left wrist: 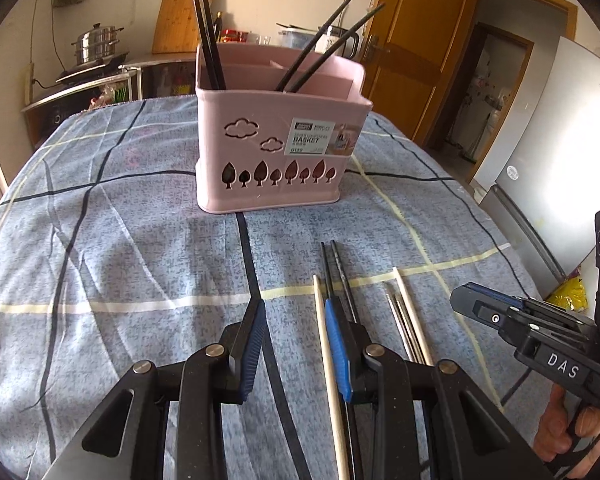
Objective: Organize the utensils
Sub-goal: 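Move both grippers back toward the remaining chopsticks on the cloth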
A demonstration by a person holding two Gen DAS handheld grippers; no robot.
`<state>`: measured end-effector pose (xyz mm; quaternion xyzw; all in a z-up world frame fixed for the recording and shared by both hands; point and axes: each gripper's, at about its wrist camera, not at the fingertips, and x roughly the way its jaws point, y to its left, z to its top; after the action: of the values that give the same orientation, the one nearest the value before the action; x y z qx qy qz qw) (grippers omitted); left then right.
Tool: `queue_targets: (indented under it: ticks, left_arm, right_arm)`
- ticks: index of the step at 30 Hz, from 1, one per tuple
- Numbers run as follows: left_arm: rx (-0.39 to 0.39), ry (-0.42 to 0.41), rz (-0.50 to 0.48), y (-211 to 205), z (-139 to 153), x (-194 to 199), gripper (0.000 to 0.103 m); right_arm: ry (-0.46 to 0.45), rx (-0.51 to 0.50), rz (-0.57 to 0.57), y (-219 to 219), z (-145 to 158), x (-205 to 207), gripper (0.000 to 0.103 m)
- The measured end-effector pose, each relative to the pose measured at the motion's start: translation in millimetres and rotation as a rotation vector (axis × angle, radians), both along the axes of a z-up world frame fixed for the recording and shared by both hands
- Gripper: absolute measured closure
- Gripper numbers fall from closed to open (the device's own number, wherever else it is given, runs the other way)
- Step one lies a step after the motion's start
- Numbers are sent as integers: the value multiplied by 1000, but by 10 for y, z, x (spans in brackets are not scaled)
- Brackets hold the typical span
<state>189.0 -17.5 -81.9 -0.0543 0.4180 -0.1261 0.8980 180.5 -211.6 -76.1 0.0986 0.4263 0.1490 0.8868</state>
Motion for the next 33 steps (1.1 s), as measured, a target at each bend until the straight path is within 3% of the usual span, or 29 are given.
queue_targets:
  ticks: [9,22,33]
  left_arm:
    - [0,37,-9,-51,-124,201,72]
    - [41,64,-13,-173,-215,340,72]
    - [136,51,-26,-406,-249,357,71]
  right_arm:
    - [53,-33,9,151,-167,306,89]
    - [80,-46,1,181,-240,368,89]
    - [79,-50,-4,177,-240,358,89]
